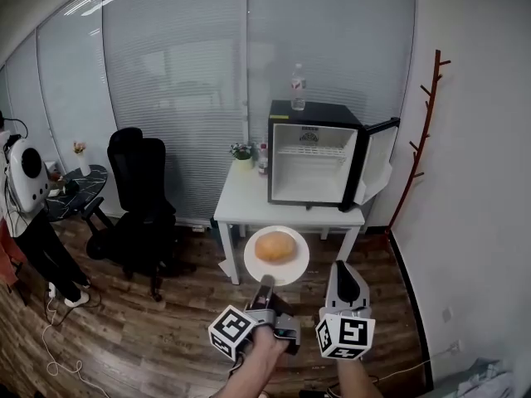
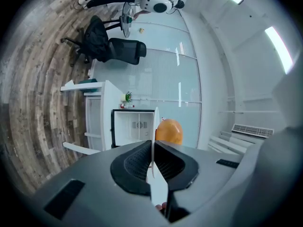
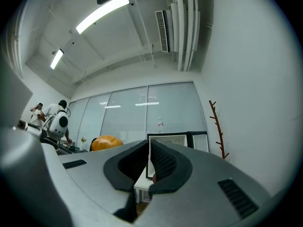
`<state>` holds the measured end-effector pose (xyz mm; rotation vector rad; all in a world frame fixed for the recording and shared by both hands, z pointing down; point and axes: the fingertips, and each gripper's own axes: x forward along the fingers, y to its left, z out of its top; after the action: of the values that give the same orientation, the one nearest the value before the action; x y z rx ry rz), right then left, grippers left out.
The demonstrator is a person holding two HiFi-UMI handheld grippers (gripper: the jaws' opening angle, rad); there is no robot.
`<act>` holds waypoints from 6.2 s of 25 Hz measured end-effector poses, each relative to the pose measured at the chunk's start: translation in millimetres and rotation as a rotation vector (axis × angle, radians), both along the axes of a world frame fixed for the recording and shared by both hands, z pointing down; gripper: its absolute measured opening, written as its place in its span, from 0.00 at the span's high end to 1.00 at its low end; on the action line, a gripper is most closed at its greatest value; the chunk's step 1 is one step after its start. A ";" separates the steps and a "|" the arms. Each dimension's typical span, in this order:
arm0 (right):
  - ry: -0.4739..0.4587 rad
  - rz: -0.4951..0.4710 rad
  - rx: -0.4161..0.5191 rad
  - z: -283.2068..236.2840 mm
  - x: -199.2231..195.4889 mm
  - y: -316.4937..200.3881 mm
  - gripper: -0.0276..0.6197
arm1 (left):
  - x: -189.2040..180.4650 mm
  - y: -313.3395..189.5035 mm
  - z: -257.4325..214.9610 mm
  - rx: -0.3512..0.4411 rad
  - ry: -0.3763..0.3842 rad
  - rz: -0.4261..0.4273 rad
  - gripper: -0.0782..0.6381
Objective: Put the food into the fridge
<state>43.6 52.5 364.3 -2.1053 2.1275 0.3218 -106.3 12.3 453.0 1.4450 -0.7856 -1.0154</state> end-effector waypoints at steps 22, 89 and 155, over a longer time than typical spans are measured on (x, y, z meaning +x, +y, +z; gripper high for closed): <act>-0.032 0.011 -0.003 4.4 64.4 -166.9 0.91 | 56.6 -169.5 -1.3 -0.011 -0.025 0.004 0.84; -0.012 0.003 -0.061 15.3 143.7 -616.1 0.91 | 172.6 -617.7 36.4 -0.108 -0.033 0.059 0.84; -0.042 -0.126 -0.061 13.0 170.6 -607.9 0.90 | 169.4 -576.9 -53.9 0.574 -1.447 -0.293 0.84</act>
<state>214.1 -555.5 377.3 -1.9782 2.2600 0.1995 63.1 -564.6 399.2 2.6194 -1.8429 -0.2070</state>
